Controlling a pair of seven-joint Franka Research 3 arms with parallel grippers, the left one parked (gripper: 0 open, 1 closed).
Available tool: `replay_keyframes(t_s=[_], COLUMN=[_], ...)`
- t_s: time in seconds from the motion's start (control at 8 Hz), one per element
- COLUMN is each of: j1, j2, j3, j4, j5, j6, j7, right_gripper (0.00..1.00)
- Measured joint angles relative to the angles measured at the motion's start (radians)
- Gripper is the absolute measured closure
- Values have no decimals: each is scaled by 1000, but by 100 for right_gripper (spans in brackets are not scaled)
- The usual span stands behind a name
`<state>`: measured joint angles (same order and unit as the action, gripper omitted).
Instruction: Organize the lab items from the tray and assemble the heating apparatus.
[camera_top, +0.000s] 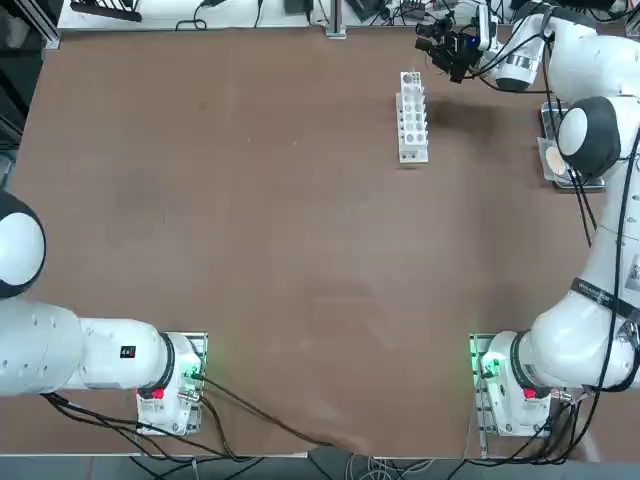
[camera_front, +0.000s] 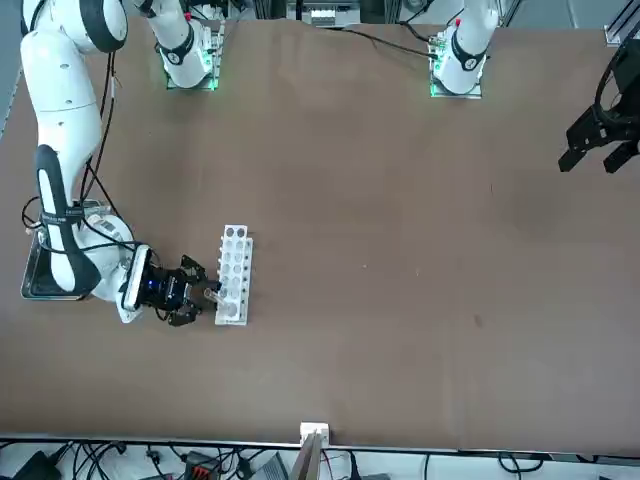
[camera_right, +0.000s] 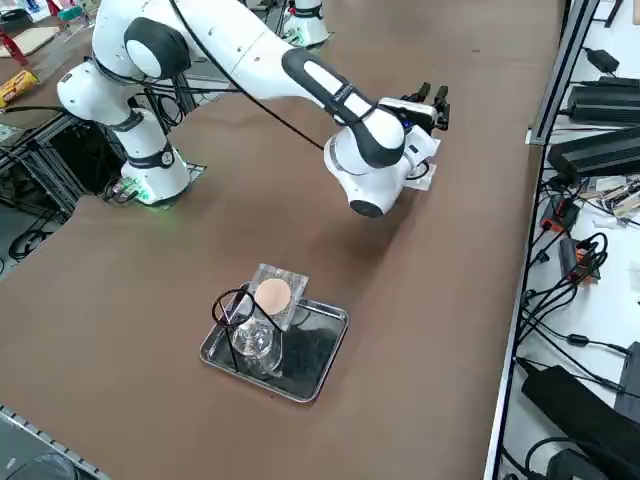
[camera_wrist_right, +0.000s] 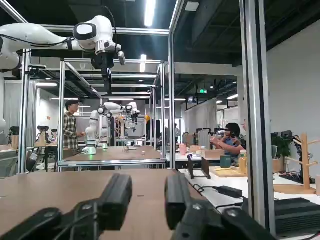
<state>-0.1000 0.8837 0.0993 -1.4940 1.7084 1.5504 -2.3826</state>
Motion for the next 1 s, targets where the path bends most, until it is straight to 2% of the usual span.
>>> replay_keyframes(t_s=[0.12, 0.25, 0.38, 0.62, 0.75, 1.0], j1=[0, 0, 0, -3, -6, -13], j2=[0, 0, 0, 0, -1, -19], j3=[0, 0, 0, -1, -10, -68], j4=[0, 0, 0, 0, 2, 11], j5=[0, 0, 0, 0, -10, -55], j6=[0, 0, 0, 1, 2, -1], j7=[0, 0, 0, 2, 16, 67], right_gripper=[34, 33, 25, 23, 22, 11])
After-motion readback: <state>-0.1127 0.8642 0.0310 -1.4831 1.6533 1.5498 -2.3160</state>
